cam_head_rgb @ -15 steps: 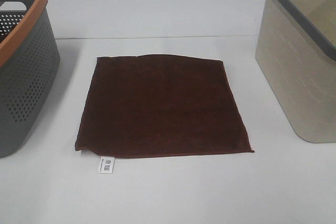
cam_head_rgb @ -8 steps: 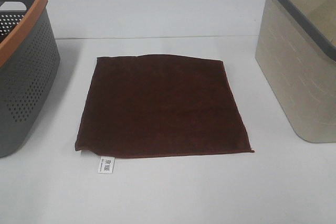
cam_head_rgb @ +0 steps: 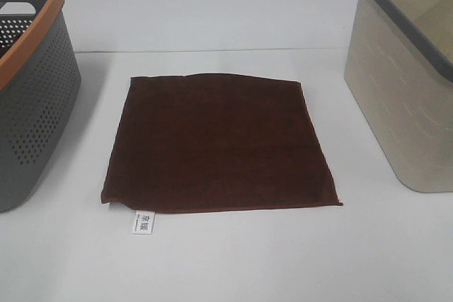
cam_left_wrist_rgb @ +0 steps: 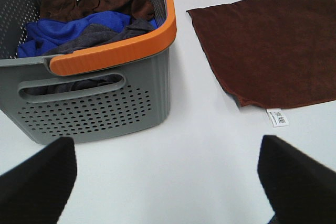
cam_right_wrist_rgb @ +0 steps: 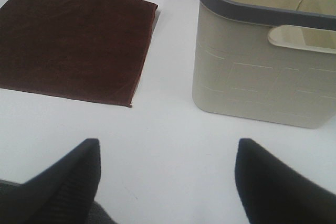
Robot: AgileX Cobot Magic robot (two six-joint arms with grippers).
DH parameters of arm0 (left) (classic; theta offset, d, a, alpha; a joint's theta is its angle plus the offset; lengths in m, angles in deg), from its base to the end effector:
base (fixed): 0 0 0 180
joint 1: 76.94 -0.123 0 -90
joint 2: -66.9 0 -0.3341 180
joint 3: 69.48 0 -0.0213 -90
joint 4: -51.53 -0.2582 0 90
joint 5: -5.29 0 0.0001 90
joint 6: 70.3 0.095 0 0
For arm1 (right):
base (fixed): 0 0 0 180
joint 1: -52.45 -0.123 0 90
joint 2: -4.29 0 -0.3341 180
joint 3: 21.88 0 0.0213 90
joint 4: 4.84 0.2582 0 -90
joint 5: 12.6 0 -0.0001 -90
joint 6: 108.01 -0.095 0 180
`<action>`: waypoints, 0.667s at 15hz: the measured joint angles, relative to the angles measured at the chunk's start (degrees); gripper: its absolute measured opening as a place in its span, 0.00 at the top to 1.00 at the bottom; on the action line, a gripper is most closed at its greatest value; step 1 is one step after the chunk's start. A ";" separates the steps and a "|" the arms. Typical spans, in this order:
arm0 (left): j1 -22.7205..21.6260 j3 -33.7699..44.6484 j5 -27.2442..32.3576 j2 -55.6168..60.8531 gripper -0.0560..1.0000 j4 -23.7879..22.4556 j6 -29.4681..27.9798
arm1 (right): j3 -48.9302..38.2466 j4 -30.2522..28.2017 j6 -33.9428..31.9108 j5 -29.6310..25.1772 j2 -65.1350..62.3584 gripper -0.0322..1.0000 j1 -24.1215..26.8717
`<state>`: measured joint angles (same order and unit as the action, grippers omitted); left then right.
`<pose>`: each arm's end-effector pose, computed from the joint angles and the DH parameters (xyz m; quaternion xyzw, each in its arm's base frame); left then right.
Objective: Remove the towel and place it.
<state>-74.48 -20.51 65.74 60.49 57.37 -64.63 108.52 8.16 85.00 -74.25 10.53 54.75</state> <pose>-0.0467 -0.0064 0.2834 0.0622 0.8439 -0.0360 0.5317 -0.0466 0.0207 0.2798 -0.0850 0.8451 0.0434 0.5260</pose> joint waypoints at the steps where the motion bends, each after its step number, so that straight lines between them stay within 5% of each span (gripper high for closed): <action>1: 0.00 0.00 0.00 0.00 0.11 0.00 0.00 | 0.00 0.00 0.00 0.00 0.00 0.30 0.00; 10: 0.00 0.00 0.00 0.00 0.11 0.00 0.00 | 0.00 0.00 0.00 0.00 0.00 0.30 0.00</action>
<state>-74.48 -20.51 65.74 60.49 57.37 -64.63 108.52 8.16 85.00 -74.25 10.53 54.75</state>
